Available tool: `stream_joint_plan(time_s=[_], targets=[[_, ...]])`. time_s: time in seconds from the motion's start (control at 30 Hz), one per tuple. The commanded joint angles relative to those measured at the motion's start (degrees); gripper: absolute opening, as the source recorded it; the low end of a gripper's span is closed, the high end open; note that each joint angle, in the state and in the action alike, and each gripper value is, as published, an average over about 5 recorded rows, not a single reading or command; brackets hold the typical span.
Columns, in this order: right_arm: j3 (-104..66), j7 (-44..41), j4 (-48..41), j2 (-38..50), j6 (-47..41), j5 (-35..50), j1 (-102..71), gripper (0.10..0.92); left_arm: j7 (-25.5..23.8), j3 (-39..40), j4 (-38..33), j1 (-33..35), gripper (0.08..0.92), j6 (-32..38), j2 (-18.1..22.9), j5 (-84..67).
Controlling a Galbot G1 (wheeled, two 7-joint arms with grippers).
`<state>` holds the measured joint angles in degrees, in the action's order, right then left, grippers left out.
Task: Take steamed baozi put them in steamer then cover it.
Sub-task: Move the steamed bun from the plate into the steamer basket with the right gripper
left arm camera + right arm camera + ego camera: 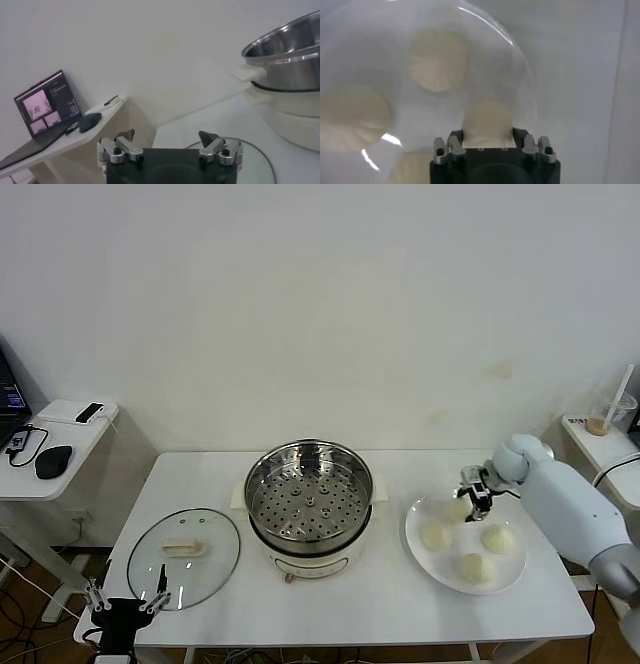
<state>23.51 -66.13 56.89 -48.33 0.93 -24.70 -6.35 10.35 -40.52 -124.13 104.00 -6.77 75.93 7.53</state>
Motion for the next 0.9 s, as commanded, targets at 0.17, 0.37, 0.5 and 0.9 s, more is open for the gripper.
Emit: stream_joint_plan(time_s=[0.17, 0.37, 0.5, 0.9], targets=[[12.24, -0.51, 14.00, 6.83, -2.99, 18.13, 17.90, 0.627, 0.06, 1.11, 1.21, -0.46, 0.823, 0.35, -0.28, -0.23], [23.33, 0.58, 14.77, 2.83, -3.56, 24.46, 31.20, 0.628, 0.12, 1.14, 1.19, -0.40, 0.823, 0.65, -0.52, -0.44], [29.50, 3.84, 15.20, -1.38, -2.79, 29.23, 36.86, 0.628, 0.11, 0.66, 1.32, -0.47, 0.823, 0.76, -0.79, -0.88], [42.17, 12.46, 14.20, -16.78, 8.27, 27.92, 38.53, 0.628, 0.03, -0.94, 2.36, -0.92, 0.823, 1.33, -1.59, -1.50]])
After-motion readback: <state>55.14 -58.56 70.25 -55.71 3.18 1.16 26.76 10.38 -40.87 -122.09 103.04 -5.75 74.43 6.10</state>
